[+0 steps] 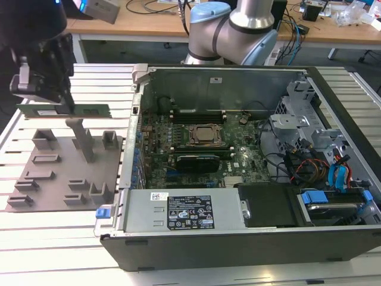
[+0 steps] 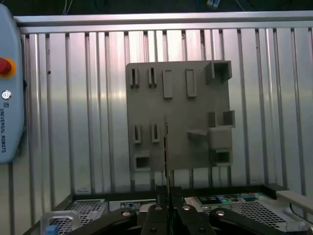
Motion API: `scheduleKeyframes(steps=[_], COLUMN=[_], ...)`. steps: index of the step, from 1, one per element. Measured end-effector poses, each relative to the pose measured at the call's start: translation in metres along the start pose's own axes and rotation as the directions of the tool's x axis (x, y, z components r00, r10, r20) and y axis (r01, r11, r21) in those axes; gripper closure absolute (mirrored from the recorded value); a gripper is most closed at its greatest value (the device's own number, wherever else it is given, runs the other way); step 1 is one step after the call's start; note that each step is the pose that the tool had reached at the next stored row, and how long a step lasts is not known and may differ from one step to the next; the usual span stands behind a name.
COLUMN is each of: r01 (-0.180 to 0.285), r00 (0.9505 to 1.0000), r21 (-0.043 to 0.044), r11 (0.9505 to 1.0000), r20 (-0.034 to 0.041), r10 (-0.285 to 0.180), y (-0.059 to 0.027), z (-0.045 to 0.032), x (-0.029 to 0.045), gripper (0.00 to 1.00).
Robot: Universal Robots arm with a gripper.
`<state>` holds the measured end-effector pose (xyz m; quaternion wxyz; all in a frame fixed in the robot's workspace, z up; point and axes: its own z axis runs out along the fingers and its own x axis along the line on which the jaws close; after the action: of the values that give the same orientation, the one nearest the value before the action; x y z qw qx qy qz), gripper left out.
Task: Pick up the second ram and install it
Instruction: 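Pick up the second ram and move it above second insertion slot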
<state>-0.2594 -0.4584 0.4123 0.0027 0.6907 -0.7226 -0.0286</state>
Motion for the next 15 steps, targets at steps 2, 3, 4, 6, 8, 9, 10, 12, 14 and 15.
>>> scheduleKeyframes(steps=[2, 3, 4, 6, 8, 9, 10, 12, 14, 15], r01=[0.000, 0.000, 0.000, 0.000, 0.000, 0.000, 0.000, 0.000, 0.000, 0.000], r00=[1.0000, 1.0000, 1.0000, 1.0000, 1.0000, 1.0000, 1.0000, 1.0000, 1.0000, 1.0000], r21=[-0.0001, -0.0002, -0.0003, -0.0002, -0.0004, -0.0005, -0.0006, -0.0009, -0.0012, -0.0015], r11=[1.0000, 1.0000, 1.0000, 1.0000, 1.0000, 1.0000, 1.0000, 1.0000, 1.0000, 1.0000], r20=[0.0000, 0.0000, -0.0001, 0.0000, 0.0000, -0.0001, -0.0001, 0.0000, -0.0001, -0.0001], r10=[0.000, 0.000, 0.000, 0.000, 0.000, 0.000, 0.000, 0.000, 0.000, 0.000], y=[-0.0078, -0.0139, -0.0228, -0.0349, -0.0428, -0.0485, -0.0515, -0.0616, -0.0675, -0.0724], z=[-0.0002, -0.0003, -0.0007, -0.0012, -0.0016, -0.0018, -0.0019, -0.0024, -0.0026, -0.0029], x=[-0.0004, -0.0006, -0.0011, -0.0016, -0.0020, -0.0023, -0.0024, -0.0028, -0.0031, -0.0033], gripper=[0.87, 0.87, 0.87, 0.87, 0.87, 0.87, 0.87, 0.87, 0.87, 0.87])
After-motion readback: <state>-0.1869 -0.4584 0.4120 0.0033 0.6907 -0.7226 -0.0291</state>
